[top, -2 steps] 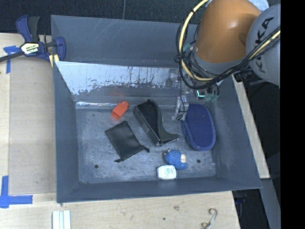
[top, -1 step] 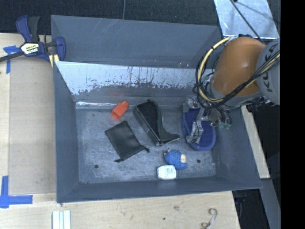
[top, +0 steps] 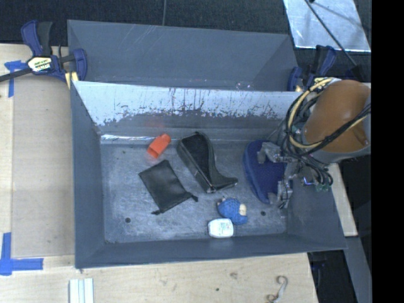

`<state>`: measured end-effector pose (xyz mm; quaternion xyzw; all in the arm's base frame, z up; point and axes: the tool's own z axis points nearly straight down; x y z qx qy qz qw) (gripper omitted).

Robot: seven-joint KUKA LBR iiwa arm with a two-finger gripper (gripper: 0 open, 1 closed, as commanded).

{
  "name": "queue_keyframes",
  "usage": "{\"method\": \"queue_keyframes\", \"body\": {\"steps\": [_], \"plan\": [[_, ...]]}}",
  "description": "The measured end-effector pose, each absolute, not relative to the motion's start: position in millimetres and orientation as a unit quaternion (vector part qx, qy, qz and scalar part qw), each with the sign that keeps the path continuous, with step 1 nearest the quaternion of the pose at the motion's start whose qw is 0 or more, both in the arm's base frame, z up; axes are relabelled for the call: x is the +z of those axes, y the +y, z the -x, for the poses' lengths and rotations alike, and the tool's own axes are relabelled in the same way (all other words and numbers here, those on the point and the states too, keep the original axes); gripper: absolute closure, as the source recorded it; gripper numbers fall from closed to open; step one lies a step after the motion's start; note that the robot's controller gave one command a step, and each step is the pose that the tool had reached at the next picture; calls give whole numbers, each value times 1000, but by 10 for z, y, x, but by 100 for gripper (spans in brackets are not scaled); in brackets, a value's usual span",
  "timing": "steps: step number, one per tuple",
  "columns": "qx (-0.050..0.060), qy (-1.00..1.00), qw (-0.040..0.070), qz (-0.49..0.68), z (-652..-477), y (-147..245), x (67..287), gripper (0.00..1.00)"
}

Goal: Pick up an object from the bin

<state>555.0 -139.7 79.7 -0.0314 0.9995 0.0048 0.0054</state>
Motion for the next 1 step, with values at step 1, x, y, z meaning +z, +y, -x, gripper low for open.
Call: {"method": "queue_keyframes", "body": {"steps": [1], "plan": [[-2, 993, 6, 116, -5348, -480, 740, 0]]}}
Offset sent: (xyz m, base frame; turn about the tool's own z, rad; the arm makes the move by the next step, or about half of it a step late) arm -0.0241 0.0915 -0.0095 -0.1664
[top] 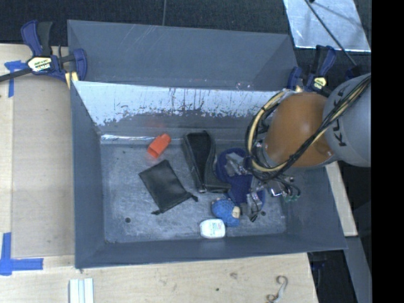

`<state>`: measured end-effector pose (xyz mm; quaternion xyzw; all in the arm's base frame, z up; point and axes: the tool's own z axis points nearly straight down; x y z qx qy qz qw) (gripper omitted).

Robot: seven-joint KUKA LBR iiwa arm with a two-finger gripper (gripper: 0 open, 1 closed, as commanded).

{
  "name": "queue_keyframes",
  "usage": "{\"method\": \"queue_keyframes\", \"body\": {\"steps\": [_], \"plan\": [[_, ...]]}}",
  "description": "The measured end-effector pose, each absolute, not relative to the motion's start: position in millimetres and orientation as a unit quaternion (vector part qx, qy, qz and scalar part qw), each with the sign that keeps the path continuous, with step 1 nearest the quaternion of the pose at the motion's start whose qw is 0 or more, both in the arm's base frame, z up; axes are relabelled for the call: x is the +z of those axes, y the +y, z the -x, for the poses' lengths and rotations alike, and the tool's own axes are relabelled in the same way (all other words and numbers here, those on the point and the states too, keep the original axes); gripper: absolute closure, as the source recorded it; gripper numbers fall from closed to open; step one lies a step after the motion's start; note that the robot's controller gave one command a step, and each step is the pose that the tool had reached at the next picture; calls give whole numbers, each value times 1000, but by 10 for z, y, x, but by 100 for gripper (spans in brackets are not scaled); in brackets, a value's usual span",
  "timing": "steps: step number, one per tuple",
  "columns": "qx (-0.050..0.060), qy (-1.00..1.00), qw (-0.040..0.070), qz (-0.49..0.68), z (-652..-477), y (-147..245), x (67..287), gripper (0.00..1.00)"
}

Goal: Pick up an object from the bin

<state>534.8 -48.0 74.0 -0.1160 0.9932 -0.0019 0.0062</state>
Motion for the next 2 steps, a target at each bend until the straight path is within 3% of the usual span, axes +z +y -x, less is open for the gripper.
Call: {"method": "queue_keyframes", "body": {"steps": [1, 2], "plan": [[1, 998, 4, 56, -5446, -745, 729, 0], [1, 998, 2, 56, -5448, -748, 764, 100]]}}
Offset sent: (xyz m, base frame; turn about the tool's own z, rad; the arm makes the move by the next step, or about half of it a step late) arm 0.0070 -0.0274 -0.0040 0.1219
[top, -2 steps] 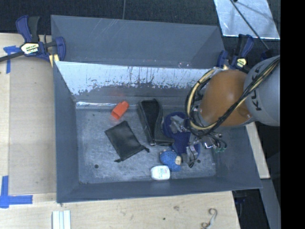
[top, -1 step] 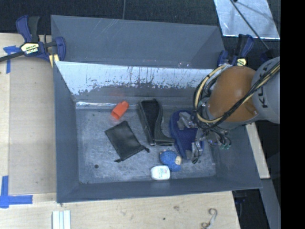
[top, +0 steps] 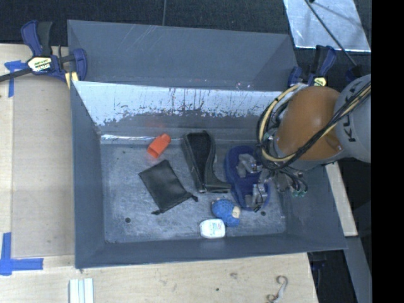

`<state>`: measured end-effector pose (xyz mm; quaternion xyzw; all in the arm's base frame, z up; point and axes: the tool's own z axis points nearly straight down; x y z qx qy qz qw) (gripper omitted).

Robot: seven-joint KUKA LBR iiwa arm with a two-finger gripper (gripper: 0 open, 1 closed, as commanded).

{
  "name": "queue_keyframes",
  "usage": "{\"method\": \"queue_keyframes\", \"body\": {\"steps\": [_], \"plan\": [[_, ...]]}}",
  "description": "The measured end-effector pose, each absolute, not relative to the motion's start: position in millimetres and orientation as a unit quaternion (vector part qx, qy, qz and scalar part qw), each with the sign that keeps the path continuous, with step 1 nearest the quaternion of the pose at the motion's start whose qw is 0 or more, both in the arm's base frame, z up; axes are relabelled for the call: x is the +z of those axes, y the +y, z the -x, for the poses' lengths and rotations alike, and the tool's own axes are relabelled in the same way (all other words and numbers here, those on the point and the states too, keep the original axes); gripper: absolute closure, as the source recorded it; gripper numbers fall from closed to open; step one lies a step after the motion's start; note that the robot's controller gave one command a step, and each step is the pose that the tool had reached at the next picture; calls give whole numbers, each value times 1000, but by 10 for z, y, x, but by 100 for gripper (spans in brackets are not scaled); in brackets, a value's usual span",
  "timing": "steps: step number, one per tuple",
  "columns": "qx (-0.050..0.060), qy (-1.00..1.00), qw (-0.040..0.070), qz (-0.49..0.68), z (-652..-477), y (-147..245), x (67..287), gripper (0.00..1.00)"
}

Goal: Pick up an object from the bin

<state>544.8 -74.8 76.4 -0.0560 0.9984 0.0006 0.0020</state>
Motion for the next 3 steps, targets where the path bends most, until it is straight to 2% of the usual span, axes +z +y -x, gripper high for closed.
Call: {"method": "queue_keyframes", "body": {"steps": [1, 2, 3], "plan": [[3, 1000, -9, 23, -5876, -860, 757, 100], [10, 1000, -17, 18, -6161, -1339, 727, 100], [0, 999, 6, -51, -5513, -1316, 738, 100]]}}
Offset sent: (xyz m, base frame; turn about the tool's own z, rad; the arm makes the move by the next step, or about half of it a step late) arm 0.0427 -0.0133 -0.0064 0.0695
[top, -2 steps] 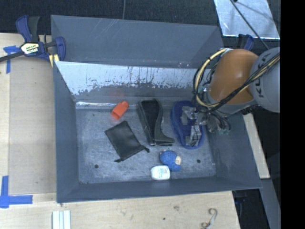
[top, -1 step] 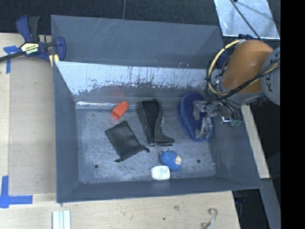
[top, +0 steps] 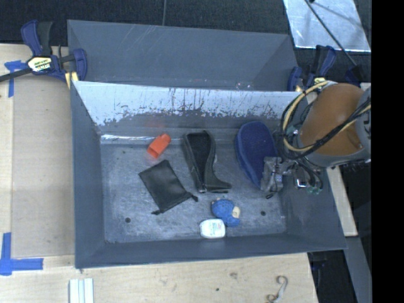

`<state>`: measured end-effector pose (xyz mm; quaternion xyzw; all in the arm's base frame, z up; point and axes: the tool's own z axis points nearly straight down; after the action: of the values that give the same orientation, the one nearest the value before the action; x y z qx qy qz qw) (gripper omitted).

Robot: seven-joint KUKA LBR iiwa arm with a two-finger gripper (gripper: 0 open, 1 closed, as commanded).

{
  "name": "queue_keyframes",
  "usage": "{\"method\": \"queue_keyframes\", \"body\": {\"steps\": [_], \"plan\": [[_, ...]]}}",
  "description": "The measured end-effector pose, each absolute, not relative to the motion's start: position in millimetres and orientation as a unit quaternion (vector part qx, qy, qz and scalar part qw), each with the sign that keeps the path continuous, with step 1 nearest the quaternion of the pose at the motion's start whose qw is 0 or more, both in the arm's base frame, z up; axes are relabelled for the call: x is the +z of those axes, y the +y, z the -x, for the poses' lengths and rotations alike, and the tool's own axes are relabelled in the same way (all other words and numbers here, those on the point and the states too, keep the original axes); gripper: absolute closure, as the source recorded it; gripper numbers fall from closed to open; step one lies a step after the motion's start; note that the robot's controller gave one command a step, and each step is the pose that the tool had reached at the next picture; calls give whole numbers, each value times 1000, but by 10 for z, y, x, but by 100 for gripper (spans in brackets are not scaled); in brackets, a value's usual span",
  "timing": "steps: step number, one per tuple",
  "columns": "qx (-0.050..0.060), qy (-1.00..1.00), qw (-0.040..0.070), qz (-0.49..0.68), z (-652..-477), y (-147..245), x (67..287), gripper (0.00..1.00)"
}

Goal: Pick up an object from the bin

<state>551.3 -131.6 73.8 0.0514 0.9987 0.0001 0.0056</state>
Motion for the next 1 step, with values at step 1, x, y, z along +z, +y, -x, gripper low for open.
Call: {"method": "queue_keyframes", "body": {"steps": [1], "plan": [[0, 1000, 3, -7, -5994, -567, 766, 100]]}}
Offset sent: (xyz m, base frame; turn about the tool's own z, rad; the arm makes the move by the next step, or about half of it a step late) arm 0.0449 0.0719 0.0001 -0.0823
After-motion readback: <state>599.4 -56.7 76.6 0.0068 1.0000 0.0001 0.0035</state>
